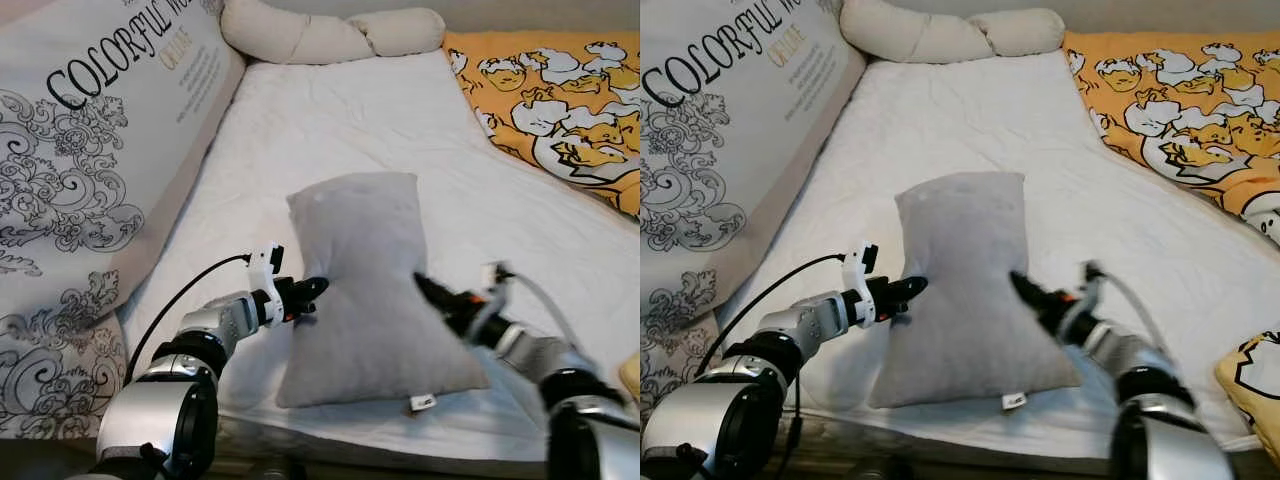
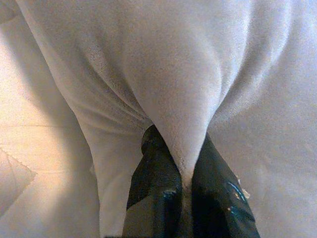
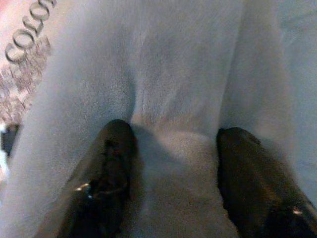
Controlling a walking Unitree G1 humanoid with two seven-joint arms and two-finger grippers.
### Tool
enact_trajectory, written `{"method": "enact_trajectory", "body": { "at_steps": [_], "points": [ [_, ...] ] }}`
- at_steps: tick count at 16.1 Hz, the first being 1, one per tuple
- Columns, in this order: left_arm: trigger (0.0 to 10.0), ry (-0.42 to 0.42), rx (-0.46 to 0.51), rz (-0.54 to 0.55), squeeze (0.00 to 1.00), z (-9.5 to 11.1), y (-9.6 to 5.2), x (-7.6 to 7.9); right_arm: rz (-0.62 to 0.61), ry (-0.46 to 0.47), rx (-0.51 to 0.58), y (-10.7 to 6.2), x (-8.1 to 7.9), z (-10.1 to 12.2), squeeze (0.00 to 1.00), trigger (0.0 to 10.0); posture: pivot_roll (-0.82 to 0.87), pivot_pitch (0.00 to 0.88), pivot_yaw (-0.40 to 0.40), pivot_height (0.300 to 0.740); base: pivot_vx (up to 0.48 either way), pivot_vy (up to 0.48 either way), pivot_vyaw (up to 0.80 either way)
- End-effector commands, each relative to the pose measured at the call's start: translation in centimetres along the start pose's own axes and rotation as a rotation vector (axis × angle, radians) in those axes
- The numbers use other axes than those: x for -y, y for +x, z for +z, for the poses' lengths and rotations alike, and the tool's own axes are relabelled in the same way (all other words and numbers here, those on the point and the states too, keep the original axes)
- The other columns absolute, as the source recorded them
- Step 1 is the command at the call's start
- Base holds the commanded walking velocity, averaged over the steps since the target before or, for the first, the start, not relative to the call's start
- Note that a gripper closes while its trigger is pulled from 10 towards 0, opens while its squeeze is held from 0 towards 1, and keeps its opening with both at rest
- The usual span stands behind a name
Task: Clean up the room
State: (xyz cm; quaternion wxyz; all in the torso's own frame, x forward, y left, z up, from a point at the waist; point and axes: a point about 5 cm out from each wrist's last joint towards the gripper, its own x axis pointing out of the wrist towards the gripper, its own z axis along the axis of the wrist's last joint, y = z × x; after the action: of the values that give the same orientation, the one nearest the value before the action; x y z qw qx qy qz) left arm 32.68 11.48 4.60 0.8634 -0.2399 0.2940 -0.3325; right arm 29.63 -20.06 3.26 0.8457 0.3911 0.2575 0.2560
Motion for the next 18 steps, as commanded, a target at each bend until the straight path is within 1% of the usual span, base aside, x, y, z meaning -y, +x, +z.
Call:
{"method": "enact_trajectory", "body": {
  "at_steps": [1, 2, 3, 4, 5, 8, 9, 10, 12, 13, 14, 15, 16, 17, 18],
  "points": [
    [0.0, 0.0, -0.034, 0.001, 0.0, -0.6, -0.1, -0.1, -0.02, 0.006, -0.076, 0.6, 0.1, -1.8, 1.0, 10.0, -0.03, 0.0, 0.099, 0.74, 0.0, 0.0, 0.0],
    [0.0, 0.003, -0.046, -0.004, 0.0, -0.7, -0.1, -0.1, -0.009, 0.0, -0.115, 1.1, -0.3, -2.7, 0.53, 10.0, -0.03, 0.0, 0.099, 0.74, 0.0, 0.0, 0.0],
    [0.0, -0.008, -0.061, -0.012, 0.0, -0.9, -0.1, -0.1, -0.002, -0.033, -0.149, 1.3, -0.3, -3.2, 0.0, 10.0, -0.02, 0.0, 0.098, 0.74, 0.0, 0.0, 0.0],
    [0.0, -0.019, -0.069, -0.019, 0.0, -0.9, 0.0, 0.0, -0.005, -0.069, -0.163, 1.4, -0.4, -3.4, 0.0, 6.4, -0.02, 0.0, 0.096, 0.74, 0.0, 0.0, 0.0],
    [0.0, -0.048, -0.072, -0.01, 0.0, -0.9, 0.1, 0.1, -0.005, -0.102, -0.16, 1.8, -0.6, -3.4, 0.0, 0.0, -0.02, 0.0, 0.095, 0.74, 0.0, 0.0, 0.0],
    [0.0, -0.087, -0.107, 0.048, 0.0, -1.3, 0.2, 0.0, -0.004, -0.126, -0.158, 2.3, -0.9, -3.3, 0.0, 0.0, -0.02, 0.0, 0.093, 0.74, 0.0, 0.0, 0.0],
    [0.0, -0.095, -0.111, 0.103, 0.0, -1.6, 0.1, -0.4, -0.017, -0.134, -0.176, 2.4, -0.9, -3.4, 0.0, 0.0, -0.02, 0.0, 0.093, 0.74, 0.0, 0.0, 0.0],
    [0.0, -0.101, -0.11, 0.125, 0.0, -1.6, 0.1, -0.5, -0.022, -0.142, -0.187, 2.5, -0.9, -3.5, 0.0, 0.0, -0.02, 0.0, 0.092, 0.74, 0.0, 0.0, 0.0],
    [0.0, -0.122, -0.106, 0.142, 0.0, -1.8, -0.1, -0.7, -0.071, -0.156, -0.204, 2.6, -0.7, -3.7, 0.0, 0.0, -0.02, 0.0, 0.091, 0.74, 0.0, 0.0, 0.0],
    [0.0, -0.124, -0.1, 0.138, 0.0, -1.7, -0.1, -0.7, -0.073, -0.153, -0.205, 2.8, -0.8, -3.8, 0.0, 0.0, -0.02, 0.0, 0.091, 0.74, 0.0, 0.0, 0.0],
    [0.0, -0.132, -0.109, 0.124, 0.0, -1.6, -0.2, -0.7, -0.107, -0.179, -0.211, 2.9, -0.7, -3.6, 0.0, 0.0, -0.02, 0.0, 0.093, 0.74, 0.0, 0.0, 0.0],
    [0.0, -0.134, -0.114, 0.129, 0.0, -1.6, -0.2, -0.7, -0.113, -0.183, -0.213, 2.9, -0.7, -3.5, 0.0, 0.0, -0.02, 0.0, 0.094, 0.74, 0.0, 0.0, 0.0],
    [0.0, -0.112, -0.109, 0.132, 0.0, -1.6, -0.3, -0.8, -0.135, -0.184, -0.212, 3.0, -0.7, -3.4, 0.0, 0.0, -0.03, 0.0, 0.102, 0.74, 0.0, 0.0, 0.0],
    [0.0, -0.064, -0.11, 0.097, 0.0, -1.4, -0.1, -0.5, -0.162, -0.196, -0.187, 3.2, -0.8, -3.0, 0.0, 0.0, -0.03, 0.0, 0.106, 0.74, 0.0, 0.0, 0.0],
    [0.0, -0.048, -0.126, 0.101, 0.0, -1.4, -0.2, -0.6, -0.159, -0.185, -0.18, 3.3, -0.9, -3.0, 0.0, 0.0, -0.03, 0.0, 0.108, 0.74, 0.0, 0.0, 0.0]
  ]
}}
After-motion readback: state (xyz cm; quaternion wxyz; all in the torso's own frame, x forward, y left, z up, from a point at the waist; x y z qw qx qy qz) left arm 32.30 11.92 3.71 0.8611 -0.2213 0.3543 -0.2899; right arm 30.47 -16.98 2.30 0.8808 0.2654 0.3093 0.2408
